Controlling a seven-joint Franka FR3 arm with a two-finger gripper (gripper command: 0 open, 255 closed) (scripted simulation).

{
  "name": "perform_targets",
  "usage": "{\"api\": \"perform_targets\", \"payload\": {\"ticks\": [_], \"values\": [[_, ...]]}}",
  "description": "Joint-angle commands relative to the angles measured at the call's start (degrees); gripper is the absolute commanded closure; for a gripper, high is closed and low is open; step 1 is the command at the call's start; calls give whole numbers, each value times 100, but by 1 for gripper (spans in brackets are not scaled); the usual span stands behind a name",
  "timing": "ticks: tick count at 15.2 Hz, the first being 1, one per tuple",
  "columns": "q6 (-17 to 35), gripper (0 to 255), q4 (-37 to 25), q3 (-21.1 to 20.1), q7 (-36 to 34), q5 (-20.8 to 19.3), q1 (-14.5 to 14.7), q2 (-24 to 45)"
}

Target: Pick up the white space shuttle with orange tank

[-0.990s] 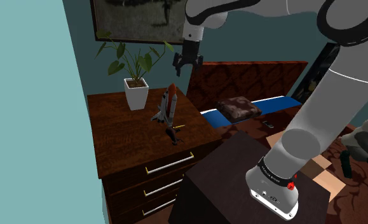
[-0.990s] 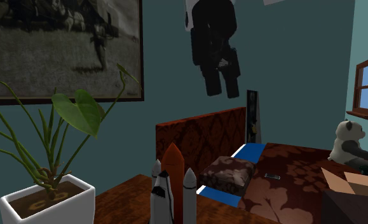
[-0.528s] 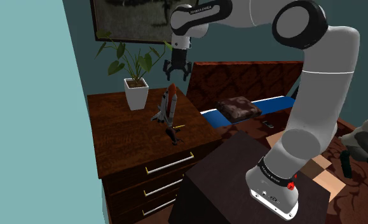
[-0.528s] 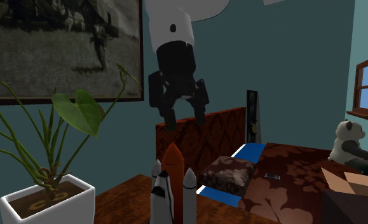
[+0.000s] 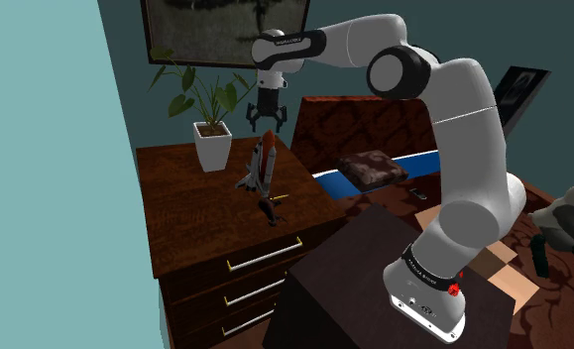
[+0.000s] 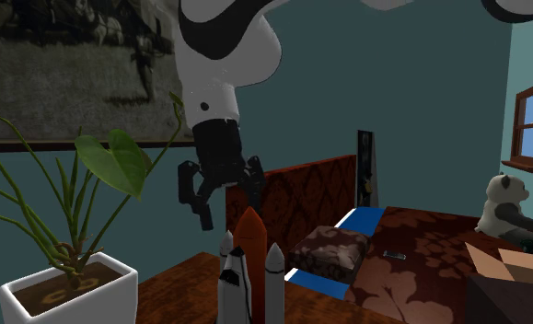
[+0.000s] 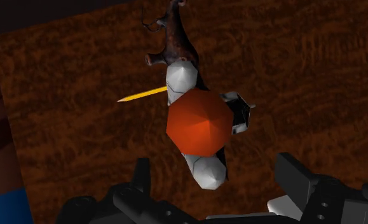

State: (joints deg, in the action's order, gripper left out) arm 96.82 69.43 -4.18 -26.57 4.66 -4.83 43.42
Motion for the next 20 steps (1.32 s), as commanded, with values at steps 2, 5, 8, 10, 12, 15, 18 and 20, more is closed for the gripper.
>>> {"api": "perform_targets", "payload": {"ticks": [2,5,8,10,12,15,18,20], "values": [[-47,0,-392,19,-72,3,15,382],[122,0,-309,22,-55,1,17,469],[262,0,-251,24,-40,0,19,551],[281,255,-213,25,-38,1,17,533],[283,255,-211,25,-38,1,18,532],[285,255,-213,25,-38,1,18,537],[282,255,-214,24,-41,1,20,534],[208,255,-272,24,-46,1,18,518]]}}
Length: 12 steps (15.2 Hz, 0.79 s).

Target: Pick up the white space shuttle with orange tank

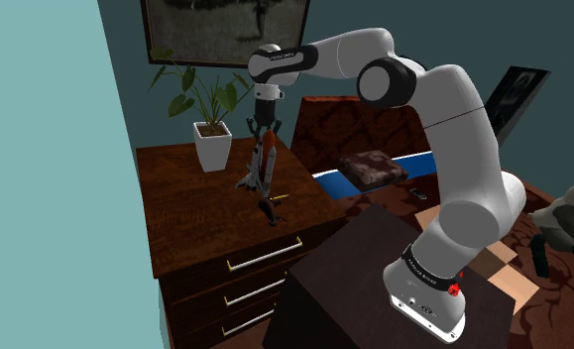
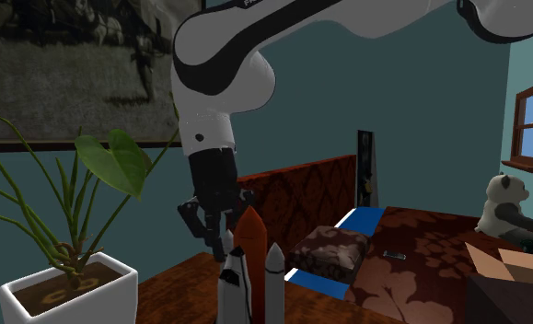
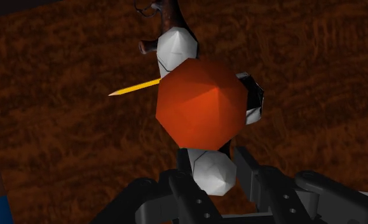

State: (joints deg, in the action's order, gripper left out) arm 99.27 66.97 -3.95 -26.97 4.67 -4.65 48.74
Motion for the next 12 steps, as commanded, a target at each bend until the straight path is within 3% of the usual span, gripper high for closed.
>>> {"api": "perform_targets", "payload": {"ticks": [1,12], "values": [[-91,255,-47,-1,-12,0,0,-46],[-746,255,-439,-13,-79,3,-6,-314]]}}
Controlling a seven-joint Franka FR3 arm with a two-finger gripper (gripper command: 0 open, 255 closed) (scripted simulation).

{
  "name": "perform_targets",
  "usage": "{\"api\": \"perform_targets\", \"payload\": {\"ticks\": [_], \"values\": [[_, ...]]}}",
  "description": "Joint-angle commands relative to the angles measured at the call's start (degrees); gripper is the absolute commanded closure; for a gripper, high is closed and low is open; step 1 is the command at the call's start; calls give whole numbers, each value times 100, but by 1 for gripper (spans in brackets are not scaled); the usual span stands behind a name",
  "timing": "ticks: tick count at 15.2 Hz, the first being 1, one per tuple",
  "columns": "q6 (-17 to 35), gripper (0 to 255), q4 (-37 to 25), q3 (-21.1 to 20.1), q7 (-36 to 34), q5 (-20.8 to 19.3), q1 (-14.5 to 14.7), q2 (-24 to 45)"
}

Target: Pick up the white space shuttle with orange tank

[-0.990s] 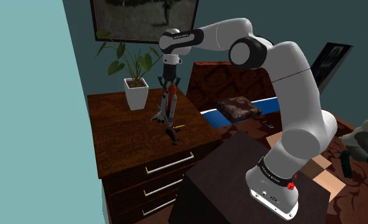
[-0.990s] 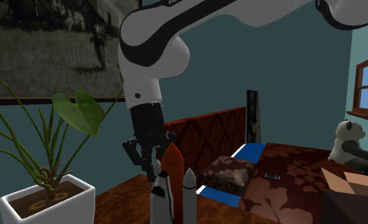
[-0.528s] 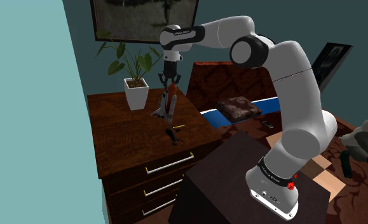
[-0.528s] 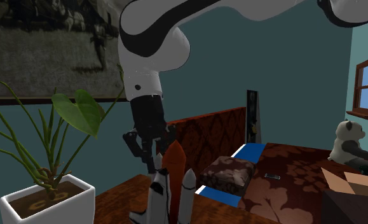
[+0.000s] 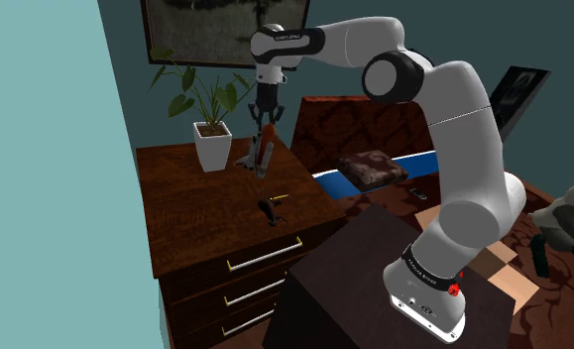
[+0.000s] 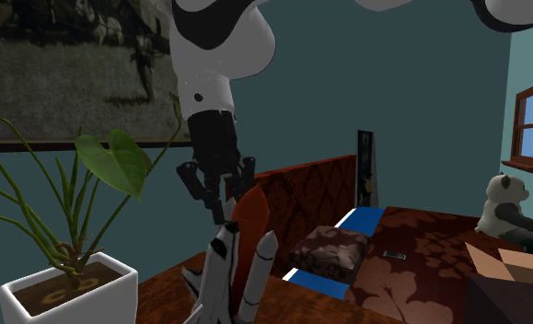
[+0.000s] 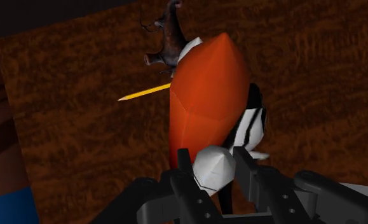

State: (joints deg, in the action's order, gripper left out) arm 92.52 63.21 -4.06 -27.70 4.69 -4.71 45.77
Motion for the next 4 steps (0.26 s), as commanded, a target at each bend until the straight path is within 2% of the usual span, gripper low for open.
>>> {"api": "perform_targets", "payload": {"ticks": [1,4], "values": [[-136,255,-113,-3,-12,1,-1,-33],[-213,255,-173,-4,-20,2,-1,-49]]}}
